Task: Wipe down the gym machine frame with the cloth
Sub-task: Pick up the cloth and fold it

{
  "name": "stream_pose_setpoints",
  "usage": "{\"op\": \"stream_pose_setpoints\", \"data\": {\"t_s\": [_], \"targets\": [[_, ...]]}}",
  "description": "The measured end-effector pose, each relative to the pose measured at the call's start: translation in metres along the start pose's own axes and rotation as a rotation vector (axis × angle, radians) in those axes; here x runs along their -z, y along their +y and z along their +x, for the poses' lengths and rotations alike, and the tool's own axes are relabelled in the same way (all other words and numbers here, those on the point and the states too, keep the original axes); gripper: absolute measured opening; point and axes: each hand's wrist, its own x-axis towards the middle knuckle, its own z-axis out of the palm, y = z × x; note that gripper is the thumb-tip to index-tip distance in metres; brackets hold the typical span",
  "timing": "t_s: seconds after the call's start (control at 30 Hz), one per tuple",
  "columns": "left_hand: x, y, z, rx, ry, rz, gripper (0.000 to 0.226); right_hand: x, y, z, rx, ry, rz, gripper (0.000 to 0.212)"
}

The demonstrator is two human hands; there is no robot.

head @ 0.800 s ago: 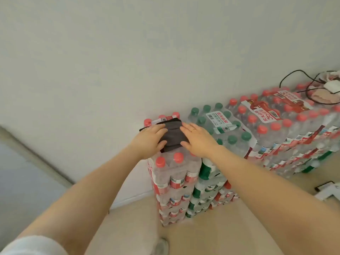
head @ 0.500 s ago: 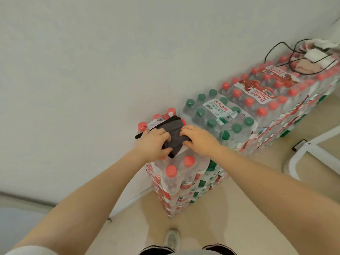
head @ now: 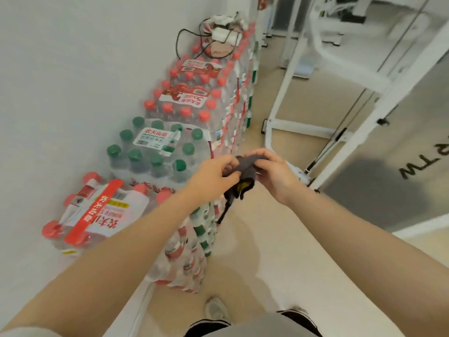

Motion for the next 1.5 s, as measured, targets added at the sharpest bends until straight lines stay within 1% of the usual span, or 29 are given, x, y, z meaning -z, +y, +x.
{"op": "stream_pose_setpoints", "data": {"t_s": [0.07,0.17,0.23,0.27,0.33,0.4,0.47,0.53,0.57,0.67,0.73,0.8,0.83,0.9,0.93,0.97,1.03,1.1,1.2,1.27,1.33,1.4,1.5], "targets": [[-0.041,0.02,0.016,-0.039,-0.136,0.019,0.011,0.041,0.0,-0.021,-0.058,0.141,0.038,0.031],[-0.104,0.054,0.032,-0.119,-0.332,0.11,0.016,0.101,0.001,-0.055,-0.136,0.32,-0.043,0.033],[-0.142,0.077,0.036,-0.131,-0.417,0.122,0.02,0.137,0.003,-0.078,-0.16,0.396,-0.047,0.034],[-0.169,0.093,0.037,-0.128,-0.466,0.105,0.018,0.163,0.005,-0.096,-0.155,0.452,-0.042,0.033],[-0.195,0.108,0.036,-0.09,-0.524,0.046,0.01,0.192,0.013,-0.118,-0.155,0.509,-0.041,0.026],[-0.239,0.131,0.031,-0.113,-0.6,0.035,0.009,0.234,0.025,-0.152,-0.183,0.598,-0.029,0.015],[-0.287,0.156,0.025,-0.174,-0.639,0.095,0.006,0.281,0.038,-0.187,-0.247,0.684,0.001,0.007],[-0.335,0.181,0.018,-0.217,-0.662,0.172,0.008,0.329,0.05,-0.22,-0.293,0.747,0.071,0.007],[-0.357,0.194,0.016,-0.234,-0.67,0.19,0.008,0.351,0.053,-0.236,-0.303,0.757,0.104,0.011],[-0.415,0.233,0.011,-0.238,-0.687,0.159,0.026,0.411,0.056,-0.275,-0.343,0.759,0.164,0.021],[-0.447,0.253,0.006,-0.207,-0.71,0.07,0.026,0.441,0.054,-0.294,-0.394,0.762,0.203,0.023],[-0.475,0.271,0.0,-0.23,-0.733,0.003,0.023,0.465,0.054,-0.308,-0.417,0.773,0.27,0.025],[-0.488,0.28,-0.001,-0.273,-0.728,-0.023,0.023,0.477,0.053,-0.312,-0.405,0.767,0.314,0.029],[-0.51,0.299,0.0,-0.356,-0.704,-0.11,0.021,0.499,0.049,-0.318,-0.334,0.724,0.454,0.048],[-0.52,0.308,0.002,-0.356,-0.699,-0.162,0.021,0.51,0.046,-0.319,-0.293,0.702,0.539,0.052],[-0.529,0.317,0.006,-0.325,-0.7,-0.214,0.023,0.52,0.043,-0.32,-0.254,0.693,0.606,0.051],[-0.545,0.332,0.019,-0.257,-0.717,-0.269,0.026,0.539,0.037,-0.317,-0.177,0.654,0.648,0.048],[-0.562,0.344,0.04,-0.22,-0.77,-0.281,0.025,0.559,0.033,-0.31,-0.116,0.642,0.593,0.039],[-0.591,0.358,0.076,-0.172,-0.789,-0.229,0.026,0.597,0.027,-0.292,-0.112,0.661,0.493,0.028],[-0.612,0.366,0.102,-0.095,-0.814,-0.226,0.037,0.629,0.022,-0.275,-0.177,0.709,0.435,0.024],[-0.632,0.376,0.13,-0.028,-0.842,-0.214,0.045,0.664,0.016,-0.258,-0.27,0.751,0.324,0.022],[-0.648,0.389,0.159,0.006,-0.842,-0.155,0.043,0.698,0.006,-0.244,-0.341,0.772,0.204,0.022],[-0.671,0.401,0.198,0.018,-0.838,-0.017,0.029,0.751,-0.001,-0.229,-0.396,0.805,0.052,0.025]]}}
